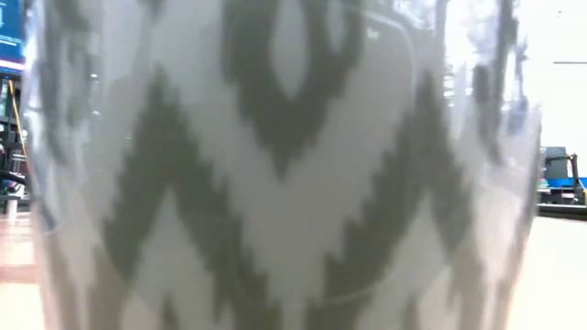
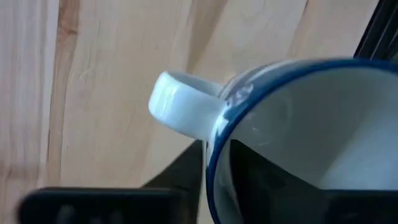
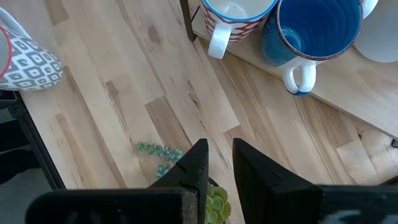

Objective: Place coffee mugs
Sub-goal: Put the blue patterned mug on the shelf

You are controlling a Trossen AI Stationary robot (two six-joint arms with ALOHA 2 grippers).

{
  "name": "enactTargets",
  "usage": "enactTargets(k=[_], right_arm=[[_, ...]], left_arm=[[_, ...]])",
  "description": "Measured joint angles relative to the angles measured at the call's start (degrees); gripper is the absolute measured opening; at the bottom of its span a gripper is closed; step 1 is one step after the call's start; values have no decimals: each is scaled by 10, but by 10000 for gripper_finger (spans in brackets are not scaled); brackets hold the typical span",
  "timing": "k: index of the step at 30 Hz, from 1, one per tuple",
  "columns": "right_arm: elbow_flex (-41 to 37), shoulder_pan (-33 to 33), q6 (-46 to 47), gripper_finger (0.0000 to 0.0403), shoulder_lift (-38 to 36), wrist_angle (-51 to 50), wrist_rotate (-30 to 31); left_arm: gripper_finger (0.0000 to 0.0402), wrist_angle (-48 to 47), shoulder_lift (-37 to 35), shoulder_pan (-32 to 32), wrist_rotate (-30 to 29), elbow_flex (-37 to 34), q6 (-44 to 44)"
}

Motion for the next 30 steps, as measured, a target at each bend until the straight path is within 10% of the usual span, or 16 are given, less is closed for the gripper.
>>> enactTargets(k=[4,30], right_arm=[[0,0,2,53,0,0,0],[0,17,39,53,0,-17,-5]], left_arm=[[14,0,-1,8,-6,0,26],[10,-2,-3,284,-86,111,400]])
